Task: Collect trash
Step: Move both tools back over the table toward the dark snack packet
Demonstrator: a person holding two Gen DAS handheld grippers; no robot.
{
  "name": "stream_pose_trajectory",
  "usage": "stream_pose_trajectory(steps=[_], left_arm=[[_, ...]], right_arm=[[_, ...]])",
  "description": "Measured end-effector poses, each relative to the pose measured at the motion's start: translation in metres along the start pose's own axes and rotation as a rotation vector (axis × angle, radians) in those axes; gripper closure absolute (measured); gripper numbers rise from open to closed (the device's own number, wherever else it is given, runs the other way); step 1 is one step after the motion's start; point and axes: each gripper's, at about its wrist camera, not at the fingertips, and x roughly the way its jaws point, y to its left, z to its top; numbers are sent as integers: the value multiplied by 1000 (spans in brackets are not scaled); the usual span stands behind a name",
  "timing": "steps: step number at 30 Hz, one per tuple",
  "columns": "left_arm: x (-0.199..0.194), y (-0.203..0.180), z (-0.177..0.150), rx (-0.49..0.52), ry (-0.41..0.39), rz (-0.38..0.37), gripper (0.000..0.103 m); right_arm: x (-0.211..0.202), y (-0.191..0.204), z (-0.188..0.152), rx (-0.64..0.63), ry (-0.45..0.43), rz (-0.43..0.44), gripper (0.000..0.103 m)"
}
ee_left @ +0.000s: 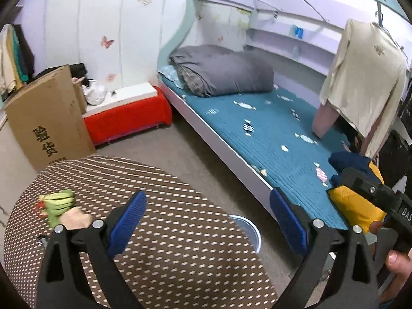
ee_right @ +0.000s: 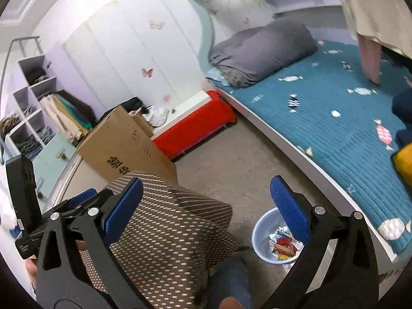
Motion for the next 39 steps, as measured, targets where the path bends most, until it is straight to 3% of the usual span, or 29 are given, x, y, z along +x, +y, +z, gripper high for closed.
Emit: stream_pose_trajectory(steps=[13, 28, 39], left_arm=[[-55, 93, -32, -152, -49, 121, 8], [-105, 218, -101, -368, -39, 307, 8], [-121, 267, -146, -444, -14, 402, 8]], right_arm=[[19, 92, -11, -161, 52, 107, 6], [89, 204, -66, -329, 272, 233, 6], [152, 260, -122, -444, 449, 274, 6]])
